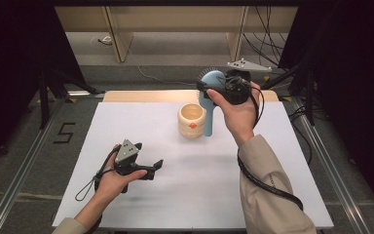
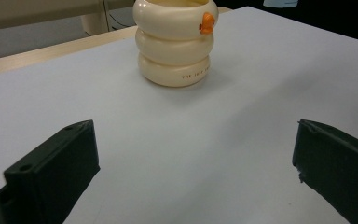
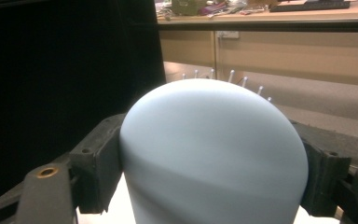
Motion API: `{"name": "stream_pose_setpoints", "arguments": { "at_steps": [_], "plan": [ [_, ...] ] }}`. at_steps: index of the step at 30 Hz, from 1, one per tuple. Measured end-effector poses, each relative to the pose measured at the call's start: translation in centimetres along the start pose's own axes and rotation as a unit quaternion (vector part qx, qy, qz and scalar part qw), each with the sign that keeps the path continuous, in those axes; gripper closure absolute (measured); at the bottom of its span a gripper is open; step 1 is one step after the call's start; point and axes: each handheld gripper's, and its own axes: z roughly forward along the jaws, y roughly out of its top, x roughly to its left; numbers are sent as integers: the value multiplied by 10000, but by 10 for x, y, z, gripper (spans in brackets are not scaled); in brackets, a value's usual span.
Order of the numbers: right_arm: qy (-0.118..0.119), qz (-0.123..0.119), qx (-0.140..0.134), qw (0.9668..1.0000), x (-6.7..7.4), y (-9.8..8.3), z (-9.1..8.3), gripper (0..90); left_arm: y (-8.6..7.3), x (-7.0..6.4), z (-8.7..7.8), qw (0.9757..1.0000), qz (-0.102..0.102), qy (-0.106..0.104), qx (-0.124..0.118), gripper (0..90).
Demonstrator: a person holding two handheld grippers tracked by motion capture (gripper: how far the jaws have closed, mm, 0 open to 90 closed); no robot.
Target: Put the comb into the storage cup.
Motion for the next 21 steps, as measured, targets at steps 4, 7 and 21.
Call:
{"name": "stream_pose_setpoints", "arguments": {
  "at_steps": [4,7,21],
  "plan": [
    [-19,-2,-4,10000,0,2,2,229,0,1,0,10000,-10,3,-11,0],
    [-25,6,-26,10000,0,4,2,229,0,1,0,10000,-24,0,-10,1],
    [-26,18,-97,9999,-1,12,6,229,1,1,-1,10000,-64,-37,-36,1]
  ]
}}
